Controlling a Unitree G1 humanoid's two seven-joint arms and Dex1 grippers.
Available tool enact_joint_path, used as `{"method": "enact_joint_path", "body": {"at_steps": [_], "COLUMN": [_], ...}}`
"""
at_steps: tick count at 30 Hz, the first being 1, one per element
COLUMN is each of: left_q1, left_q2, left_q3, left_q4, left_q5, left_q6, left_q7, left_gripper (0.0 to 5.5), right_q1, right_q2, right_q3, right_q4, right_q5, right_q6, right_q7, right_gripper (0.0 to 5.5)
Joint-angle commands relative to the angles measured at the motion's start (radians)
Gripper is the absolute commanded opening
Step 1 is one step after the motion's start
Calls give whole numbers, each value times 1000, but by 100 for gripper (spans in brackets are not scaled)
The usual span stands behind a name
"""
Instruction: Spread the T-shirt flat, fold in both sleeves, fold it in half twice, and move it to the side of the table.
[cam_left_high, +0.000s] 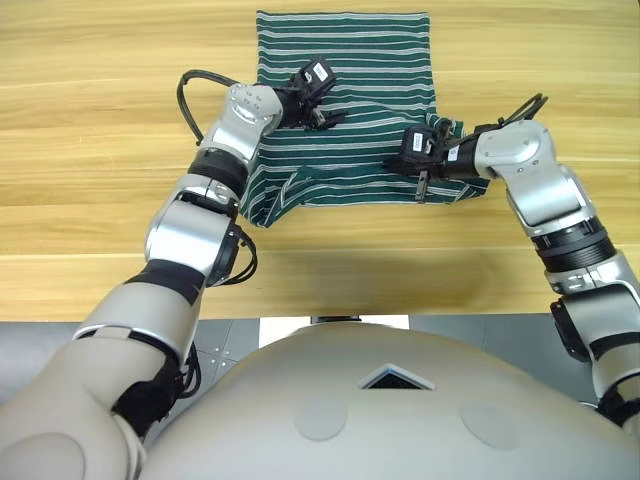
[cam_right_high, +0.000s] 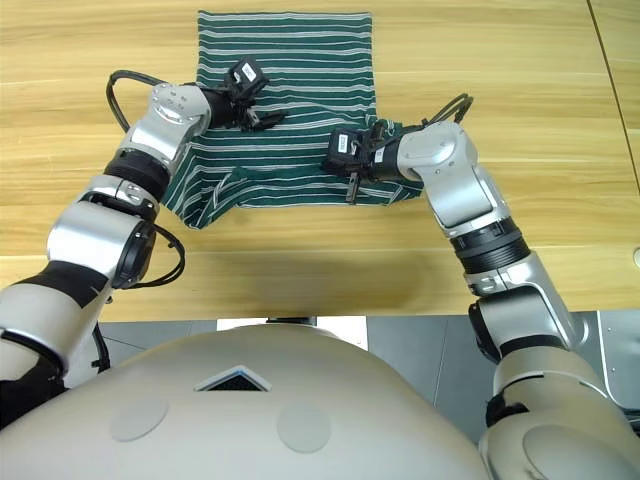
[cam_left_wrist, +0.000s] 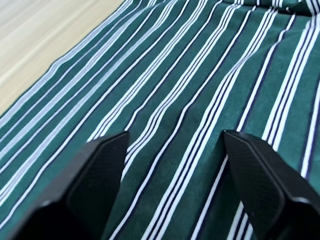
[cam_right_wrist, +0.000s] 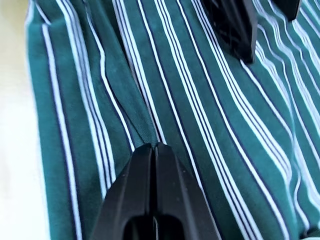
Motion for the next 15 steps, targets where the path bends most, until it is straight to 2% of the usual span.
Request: {"method": "enact_joint_path", "body": {"at_steps": [1,8,11,15], "left_q1": [-27,-41,-50,-56], "left_q2": [14,23,23,20], "left_q3": [-3,8,15,17], "left_q4": [25,66,82,91], "left_q5": [29,38,42,48], "left_q6": [4,0,-1,-6], "left_q7": [8,25,30,30], "left_gripper": [335,335,335,335], "right_q1": [84,240,286,297], "right_q2": [-92,-240,-276,-265], "right_q3": [-40,-79,-55,-39], "right_q4": [-185,-449,-455,-381], "right_q5": [40,100,102,115], "right_q6": [11,8,-30,-59], "right_q7": [49,120,155,171], "right_gripper": [7,7,7,7]}}
